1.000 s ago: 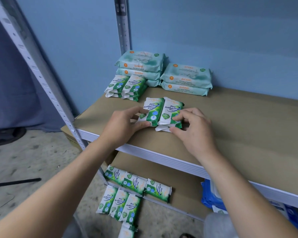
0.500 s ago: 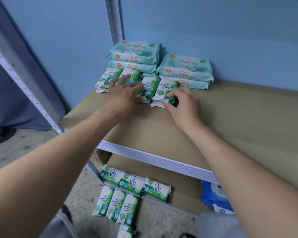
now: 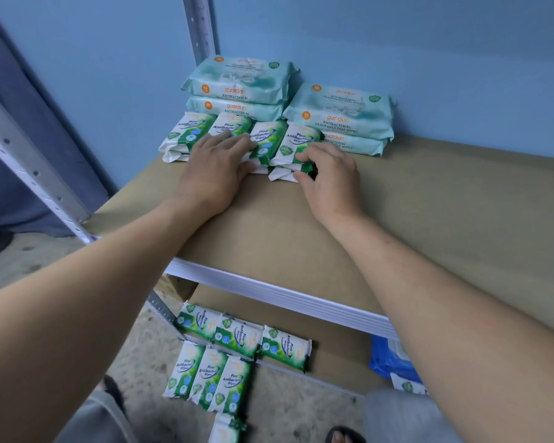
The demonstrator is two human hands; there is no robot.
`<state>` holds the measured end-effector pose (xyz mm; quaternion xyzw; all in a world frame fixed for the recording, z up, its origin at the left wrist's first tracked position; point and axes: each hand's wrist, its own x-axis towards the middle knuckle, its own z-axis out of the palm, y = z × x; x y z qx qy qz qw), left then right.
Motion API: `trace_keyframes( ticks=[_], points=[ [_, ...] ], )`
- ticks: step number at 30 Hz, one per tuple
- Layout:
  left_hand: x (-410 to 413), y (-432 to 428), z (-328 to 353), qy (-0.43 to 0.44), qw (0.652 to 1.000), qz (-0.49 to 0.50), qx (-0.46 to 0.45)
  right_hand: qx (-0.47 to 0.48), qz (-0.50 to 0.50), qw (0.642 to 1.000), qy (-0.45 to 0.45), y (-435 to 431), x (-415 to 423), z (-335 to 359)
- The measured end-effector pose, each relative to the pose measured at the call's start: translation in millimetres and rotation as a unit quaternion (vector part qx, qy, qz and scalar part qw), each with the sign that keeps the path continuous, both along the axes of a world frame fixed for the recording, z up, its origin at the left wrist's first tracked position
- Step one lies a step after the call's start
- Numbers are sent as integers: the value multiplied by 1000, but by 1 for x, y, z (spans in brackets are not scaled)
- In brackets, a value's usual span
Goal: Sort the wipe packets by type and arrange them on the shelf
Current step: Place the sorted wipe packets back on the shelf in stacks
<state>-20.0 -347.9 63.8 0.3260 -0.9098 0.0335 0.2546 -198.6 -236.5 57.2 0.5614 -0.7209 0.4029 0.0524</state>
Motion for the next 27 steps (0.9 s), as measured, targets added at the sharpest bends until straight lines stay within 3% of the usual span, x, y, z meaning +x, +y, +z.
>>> trace_keyframes(
  ticks=[5,9,15,27],
  points=[
    [6,10,8,-116,992,17,55,68,-19,997,10,9,8,4],
    [18,35,20,-135,987,52,71,180,-15,983,28,32,17,9],
    [51,92,34,-108,989,67,81,140,12,990,14,79,55,26],
    [133,211,32,-74,982,129,114,174,88,981,25,177,144,26]
  ],
)
